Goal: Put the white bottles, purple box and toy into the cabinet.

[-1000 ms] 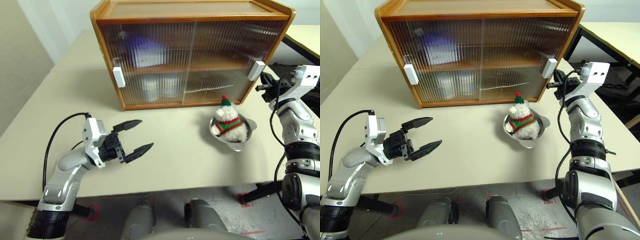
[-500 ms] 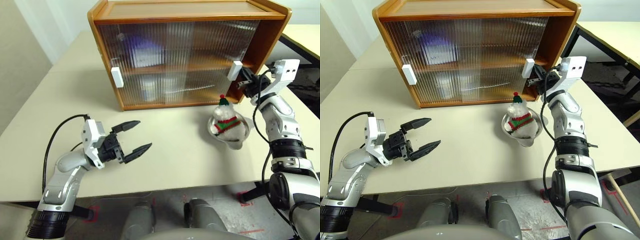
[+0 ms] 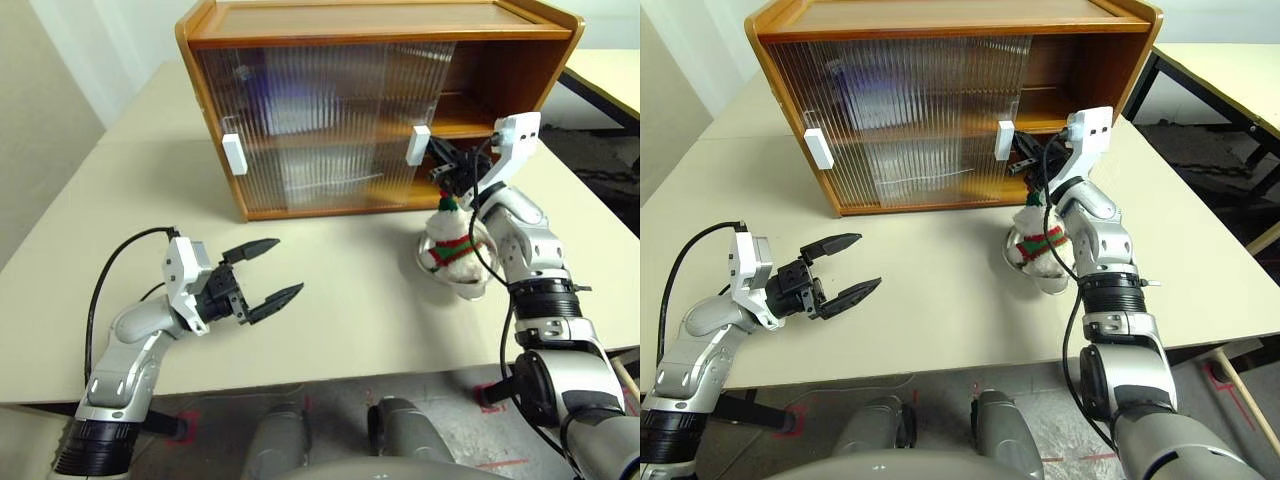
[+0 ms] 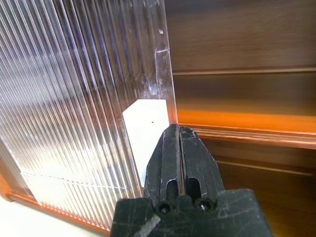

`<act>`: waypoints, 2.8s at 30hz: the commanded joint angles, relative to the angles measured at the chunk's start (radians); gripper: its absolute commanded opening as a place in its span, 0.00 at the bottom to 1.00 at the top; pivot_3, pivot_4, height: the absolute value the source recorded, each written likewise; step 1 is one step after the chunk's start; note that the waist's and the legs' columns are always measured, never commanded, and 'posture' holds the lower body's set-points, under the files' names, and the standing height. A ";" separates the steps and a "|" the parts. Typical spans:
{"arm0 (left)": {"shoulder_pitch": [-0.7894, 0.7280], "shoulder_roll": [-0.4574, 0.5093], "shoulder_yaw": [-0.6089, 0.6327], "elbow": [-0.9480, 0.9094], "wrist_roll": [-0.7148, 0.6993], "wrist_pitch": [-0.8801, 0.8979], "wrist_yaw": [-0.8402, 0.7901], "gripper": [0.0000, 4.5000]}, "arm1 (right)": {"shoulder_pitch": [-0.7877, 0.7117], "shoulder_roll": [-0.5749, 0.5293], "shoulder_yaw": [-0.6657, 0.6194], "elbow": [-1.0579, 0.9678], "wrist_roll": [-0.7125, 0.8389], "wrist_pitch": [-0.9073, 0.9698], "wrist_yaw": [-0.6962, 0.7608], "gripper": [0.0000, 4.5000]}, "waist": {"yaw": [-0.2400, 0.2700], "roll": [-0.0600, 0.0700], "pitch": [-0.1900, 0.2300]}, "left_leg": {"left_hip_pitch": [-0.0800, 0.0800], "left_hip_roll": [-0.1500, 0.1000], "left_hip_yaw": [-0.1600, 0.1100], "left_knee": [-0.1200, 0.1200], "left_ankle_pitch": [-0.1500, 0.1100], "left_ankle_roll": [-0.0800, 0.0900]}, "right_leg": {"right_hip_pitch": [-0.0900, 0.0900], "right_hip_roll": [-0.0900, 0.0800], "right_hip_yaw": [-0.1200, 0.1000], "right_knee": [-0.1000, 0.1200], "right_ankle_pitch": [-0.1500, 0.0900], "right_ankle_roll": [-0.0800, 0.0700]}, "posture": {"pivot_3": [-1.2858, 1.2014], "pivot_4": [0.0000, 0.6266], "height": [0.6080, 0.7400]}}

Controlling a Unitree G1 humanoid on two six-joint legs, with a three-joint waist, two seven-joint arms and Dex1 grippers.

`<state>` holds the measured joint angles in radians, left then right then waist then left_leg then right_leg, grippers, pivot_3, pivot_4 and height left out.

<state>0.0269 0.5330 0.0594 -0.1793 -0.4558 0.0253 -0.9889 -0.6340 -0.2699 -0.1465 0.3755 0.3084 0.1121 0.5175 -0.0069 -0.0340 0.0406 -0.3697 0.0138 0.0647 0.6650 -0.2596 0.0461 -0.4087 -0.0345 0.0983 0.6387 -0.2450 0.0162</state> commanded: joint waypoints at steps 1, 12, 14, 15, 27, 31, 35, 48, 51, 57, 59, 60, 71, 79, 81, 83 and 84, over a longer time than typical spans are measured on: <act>0.009 0.008 -0.009 0.015 0.018 -0.015 -0.010 1.00 | -0.006 0.027 0.026 -0.043 0.010 0.032 0.006 0.02 | -0.001 0.000 0.000 | 0.000 0.000 0.000 0.000 0.000 0.000 | 0.000 0.000 0.000 0.000 0.000 0.000 | 0.58 0.00 1.00; 0.020 0.003 -0.014 0.041 0.031 -0.044 -0.018 1.00 | 0.009 0.097 0.065 -0.136 0.016 0.093 -0.002 0.02 | 0.000 0.000 0.000 | 0.000 0.000 -0.001 0.000 0.000 0.000 | -0.001 0.000 -0.001 0.002 0.000 -0.001 | 0.58 0.00 1.00; 0.012 0.001 -0.017 0.055 0.033 -0.050 -0.021 1.00 | 0.008 0.105 0.069 -0.142 0.018 0.098 -0.002 0.02 | -0.001 0.000 0.000 | 0.000 0.000 0.000 0.000 0.000 0.000 | -0.001 0.000 -0.001 0.002 0.000 -0.001 | 0.58 0.00 1.00; 0.010 0.000 -0.018 0.060 0.034 -0.052 -0.022 1.00 | 0.008 0.107 0.069 -0.144 0.020 0.100 -0.002 0.02 | -0.002 0.000 0.000 | 0.000 0.000 0.000 0.000 0.000 0.000 | -0.001 0.000 -0.001 0.002 0.000 -0.001 | 0.58 0.00 1.00; 0.000 -0.071 0.022 0.001 -0.075 -0.011 0.021 1.00 | 0.084 -0.001 -0.001 -0.171 0.032 0.112 0.020 0.02 | 0.005 -0.001 0.000 | -0.001 0.000 0.000 0.000 0.000 -0.001 | -0.002 0.000 -0.001 0.003 -0.001 -0.001 | 0.58 0.00 1.00; -0.011 -0.087 0.044 -0.049 -0.125 0.026 0.062 1.00 | 0.112 -0.086 -0.070 -0.179 0.072 0.126 0.036 0.02 | 0.023 -0.001 0.000 | -0.002 -0.001 0.000 0.000 0.000 0.000 | -0.002 0.000 -0.002 0.001 -0.001 0.000 | 0.58 0.00 1.00; -0.036 -0.088 0.068 -0.090 -0.174 0.081 0.107 1.00 | 0.156 -0.224 -0.158 -0.181 0.109 0.155 0.086 0.02 | 0.027 -0.001 0.000 | -0.002 -0.001 0.000 0.000 0.000 0.000 | -0.001 0.001 -0.001 0.001 -0.003 0.002 | 0.58 0.00 1.00; -0.118 -0.088 0.113 -0.104 -0.234 0.135 0.130 1.00 | 0.346 -0.681 -0.112 -0.317 0.260 0.611 0.473 0.82 | 0.026 -0.002 0.000 | -0.001 -0.001 0.001 0.001 0.000 0.000 | 0.002 0.002 0.000 -0.004 -0.004 0.005 | 0.57 0.00 1.00; -0.132 -0.105 0.126 -0.094 -0.257 0.139 0.140 1.00 | 0.397 -0.712 -0.048 -0.400 0.266 0.685 0.499 0.99 | 0.026 -0.004 -0.002 | -0.001 -0.001 0.000 0.001 0.000 0.000 | 0.002 0.002 -0.001 -0.004 -0.005 0.006 | 0.57 0.00 1.00; -0.115 -0.134 0.132 -0.097 -0.269 0.134 0.147 1.00 | 0.394 -0.610 0.006 -0.496 0.258 0.777 0.384 0.99 | 0.026 -0.008 -0.001 | -0.001 -0.001 0.001 0.002 0.000 0.000 | 0.002 0.003 0.000 -0.004 -0.004 0.007 | 0.57 0.00 1.00; -0.107 -0.141 0.128 -0.096 -0.263 0.128 0.144 1.00 | 0.397 -0.597 0.032 -0.499 0.233 0.784 0.354 0.99 | 0.029 -0.008 -0.001 | -0.002 -0.002 0.001 0.002 0.000 0.000 | 0.002 0.003 0.000 -0.004 -0.004 0.007 | 0.57 0.00 1.00; -0.102 -0.144 0.126 -0.093 -0.259 0.124 0.140 1.00 | 0.395 -0.588 0.041 -0.498 0.228 0.786 0.342 0.99 | 0.031 -0.008 -0.001 | -0.002 -0.002 0.001 0.002 0.000 0.000 | 0.002 0.002 0.000 -0.005 -0.004 0.007 | 0.57 0.00 1.00; -0.092 -0.141 0.122 -0.046 -0.227 0.091 0.106 1.00 | 0.314 -0.489 0.079 -0.430 0.150 0.832 0.180 0.99 | 0.046 -0.009 -0.001 | -0.003 -0.001 0.001 0.002 0.000 0.000 | 0.002 0.002 -0.001 -0.009 -0.003 0.007 | 0.58 0.00 1.00; -0.082 -0.142 0.113 -0.035 -0.213 0.077 0.098 1.00 | 0.310 -0.484 0.117 -0.430 0.124 0.858 0.177 0.99 | 0.053 -0.010 -0.001 | -0.005 -0.001 0.000 0.001 0.000 0.000 | 0.002 0.002 -0.001 -0.011 -0.003 0.008 | 0.58 0.00 1.00; -0.084 -0.141 0.114 -0.031 -0.210 0.075 0.097 1.00 | 0.314 -0.483 0.115 -0.431 0.124 0.859 0.182 0.99 | 0.053 -0.010 -0.001 | -0.005 -0.001 0.000 0.001 0.000 0.000 | 0.002 0.002 -0.002 -0.012 -0.002 0.008 | 0.58 0.00 1.00; -0.086 -0.140 0.114 -0.027 -0.207 0.074 0.096 1.00 | 0.315 -0.483 0.111 -0.431 0.124 0.859 0.184 0.85 | 0.053 -0.010 -0.001 | -0.005 -0.001 0.000 0.001 0.000 0.000 | 0.002 0.002 -0.002 -0.012 -0.002 0.008 | 0.58 0.00 1.00; -0.086 -0.140 0.114 -0.026 -0.206 0.073 0.095 1.00 | 0.312 -0.484 0.102 -0.430 0.129 0.863 0.187 0.79 | 0.053 -0.010 -0.001 | -0.005 -0.001 0.000 0.001 0.000 0.000 | 0.002 0.002 -0.002 -0.012 -0.002 0.008 | 0.58 0.00 1.00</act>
<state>-0.0625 0.3929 0.1829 -0.2171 -0.6728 0.1060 -0.8831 -0.3241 -0.7499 -0.0499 -0.0640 0.4361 0.9549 0.6960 0.0461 -0.0436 0.0398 -0.3745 0.0126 0.0650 0.6660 -0.2596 0.0464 -0.4071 -0.0325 0.0966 0.6269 -0.2473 0.0241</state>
